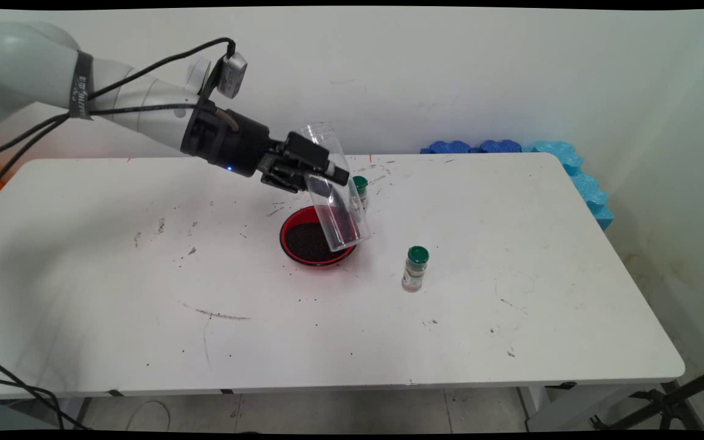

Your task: Pour the black seasoning powder in the red bowl, then place the picked object on the table

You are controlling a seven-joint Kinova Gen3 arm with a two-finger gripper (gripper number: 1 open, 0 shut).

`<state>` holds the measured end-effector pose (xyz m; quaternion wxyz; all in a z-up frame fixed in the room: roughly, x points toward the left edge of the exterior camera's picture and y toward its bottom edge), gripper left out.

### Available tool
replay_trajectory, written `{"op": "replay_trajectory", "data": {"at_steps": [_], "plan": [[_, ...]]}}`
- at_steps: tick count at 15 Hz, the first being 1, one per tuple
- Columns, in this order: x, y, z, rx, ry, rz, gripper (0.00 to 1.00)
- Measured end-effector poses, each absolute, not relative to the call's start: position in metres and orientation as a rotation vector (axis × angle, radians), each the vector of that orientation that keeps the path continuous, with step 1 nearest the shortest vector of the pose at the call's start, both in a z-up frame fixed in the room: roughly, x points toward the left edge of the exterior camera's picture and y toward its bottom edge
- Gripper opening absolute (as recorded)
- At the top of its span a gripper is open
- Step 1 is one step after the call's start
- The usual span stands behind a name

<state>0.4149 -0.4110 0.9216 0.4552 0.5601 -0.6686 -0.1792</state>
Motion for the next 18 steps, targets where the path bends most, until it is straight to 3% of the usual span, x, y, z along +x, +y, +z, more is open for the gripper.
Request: {"op": "replay_trajectory", "data": {"at_steps": [9, 18], "plan": [[0.392, -0.398, 0.928, 1.005, -1.932, -0.147, 0.00], [0.373, -0.384, 0.909, 0.778, -2.093, 0.047, 0.00]]}}
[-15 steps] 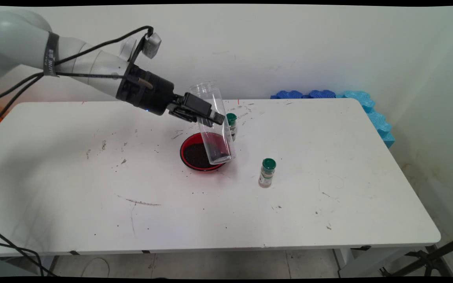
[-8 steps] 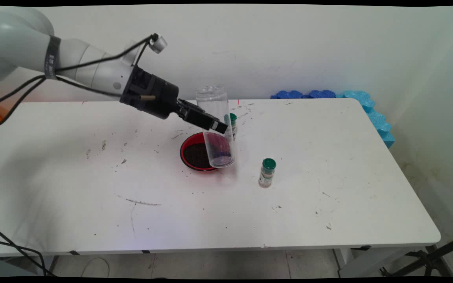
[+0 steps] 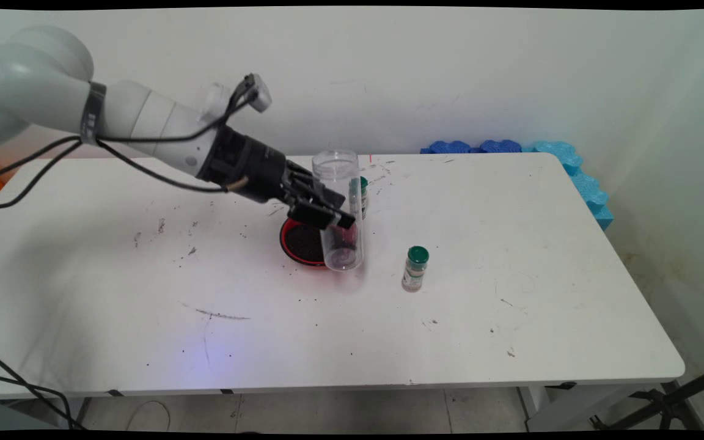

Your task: Place the picked object on the table

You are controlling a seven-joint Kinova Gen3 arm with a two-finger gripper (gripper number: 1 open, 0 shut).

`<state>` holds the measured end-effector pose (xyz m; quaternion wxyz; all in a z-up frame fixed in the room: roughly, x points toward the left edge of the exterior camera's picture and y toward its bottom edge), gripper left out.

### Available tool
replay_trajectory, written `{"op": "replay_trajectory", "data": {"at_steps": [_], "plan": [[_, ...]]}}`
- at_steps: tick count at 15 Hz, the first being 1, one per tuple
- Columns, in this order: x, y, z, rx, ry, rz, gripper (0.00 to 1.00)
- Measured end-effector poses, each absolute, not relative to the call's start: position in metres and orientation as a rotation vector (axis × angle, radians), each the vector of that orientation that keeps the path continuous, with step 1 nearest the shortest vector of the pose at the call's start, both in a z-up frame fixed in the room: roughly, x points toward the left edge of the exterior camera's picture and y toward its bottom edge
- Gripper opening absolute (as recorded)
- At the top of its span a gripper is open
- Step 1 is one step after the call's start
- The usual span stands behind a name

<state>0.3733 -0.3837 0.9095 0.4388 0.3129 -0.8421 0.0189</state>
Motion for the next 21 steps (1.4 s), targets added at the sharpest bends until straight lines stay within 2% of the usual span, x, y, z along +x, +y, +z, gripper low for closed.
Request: {"op": "replay_trajectory", "data": {"at_steps": [21], "plan": [[0.347, -0.358, 0.839, 0.621, -2.235, 0.117, 0.00]]}}
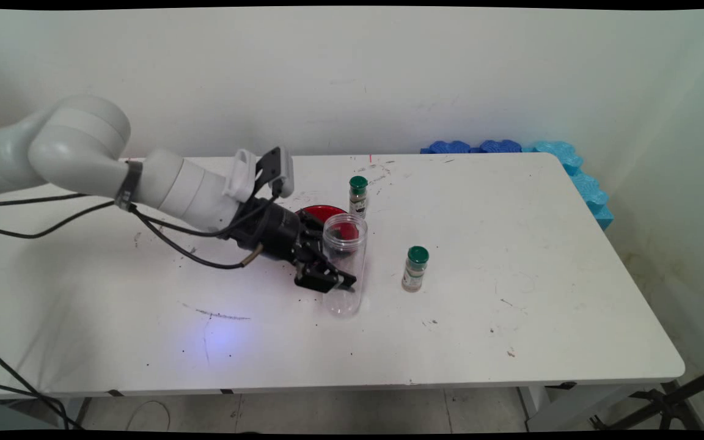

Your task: Place the picked object on the table

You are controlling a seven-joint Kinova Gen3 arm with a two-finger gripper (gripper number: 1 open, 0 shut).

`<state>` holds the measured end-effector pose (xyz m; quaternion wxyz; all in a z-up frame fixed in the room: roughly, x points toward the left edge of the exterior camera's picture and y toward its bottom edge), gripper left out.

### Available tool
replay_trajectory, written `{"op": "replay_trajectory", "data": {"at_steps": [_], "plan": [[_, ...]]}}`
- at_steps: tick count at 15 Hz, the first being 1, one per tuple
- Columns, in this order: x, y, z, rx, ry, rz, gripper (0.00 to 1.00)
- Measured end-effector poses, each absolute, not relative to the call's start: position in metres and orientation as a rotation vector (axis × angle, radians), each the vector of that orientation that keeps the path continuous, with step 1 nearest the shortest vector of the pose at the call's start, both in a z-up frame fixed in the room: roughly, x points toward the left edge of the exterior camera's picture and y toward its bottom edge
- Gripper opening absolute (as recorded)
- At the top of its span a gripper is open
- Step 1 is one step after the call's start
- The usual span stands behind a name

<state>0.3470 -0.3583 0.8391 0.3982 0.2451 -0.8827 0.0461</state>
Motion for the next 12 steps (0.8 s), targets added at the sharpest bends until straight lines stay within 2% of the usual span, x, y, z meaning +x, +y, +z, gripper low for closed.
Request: {"op": "replay_trajectory", "data": {"at_steps": [12], "plan": [[0.346, -0.351, 0.815, 0.627, -2.231, 0.129, 0.00]]}}
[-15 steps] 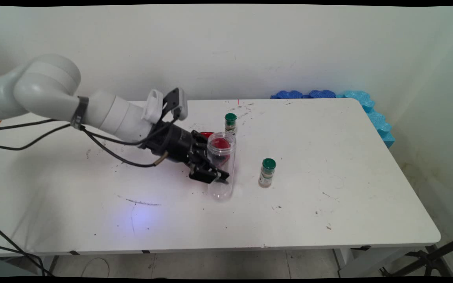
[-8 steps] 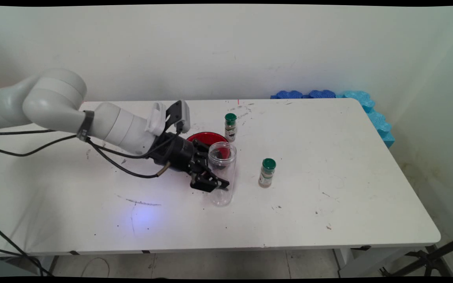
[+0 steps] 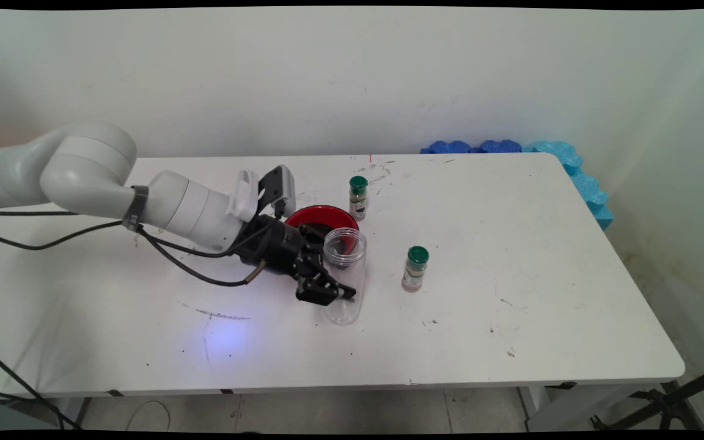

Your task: Place the picked object on the table

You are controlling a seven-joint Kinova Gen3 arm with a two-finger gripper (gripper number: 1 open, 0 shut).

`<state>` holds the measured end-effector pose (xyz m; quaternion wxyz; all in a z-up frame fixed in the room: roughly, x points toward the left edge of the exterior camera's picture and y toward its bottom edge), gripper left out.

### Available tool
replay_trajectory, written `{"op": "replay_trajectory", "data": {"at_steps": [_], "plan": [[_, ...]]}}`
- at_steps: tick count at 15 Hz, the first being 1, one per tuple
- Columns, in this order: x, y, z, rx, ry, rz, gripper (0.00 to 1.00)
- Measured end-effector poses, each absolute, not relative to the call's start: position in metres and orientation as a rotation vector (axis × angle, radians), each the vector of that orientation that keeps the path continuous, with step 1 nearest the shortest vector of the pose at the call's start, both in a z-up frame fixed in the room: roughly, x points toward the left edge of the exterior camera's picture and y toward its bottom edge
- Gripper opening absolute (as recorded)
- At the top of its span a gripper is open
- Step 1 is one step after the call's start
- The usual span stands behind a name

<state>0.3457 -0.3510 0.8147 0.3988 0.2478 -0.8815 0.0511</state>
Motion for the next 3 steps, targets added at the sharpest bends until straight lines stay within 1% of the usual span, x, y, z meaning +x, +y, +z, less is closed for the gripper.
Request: {"op": "replay_trajectory", "data": {"at_steps": [1, 3], "plan": [[0.3457, -0.3507, 0.8137, 0.628, -2.229, 0.132, 1.00], [0.3457, -0.3500, 0.8124, 0.627, -2.225, 0.136, 1.00]]}}
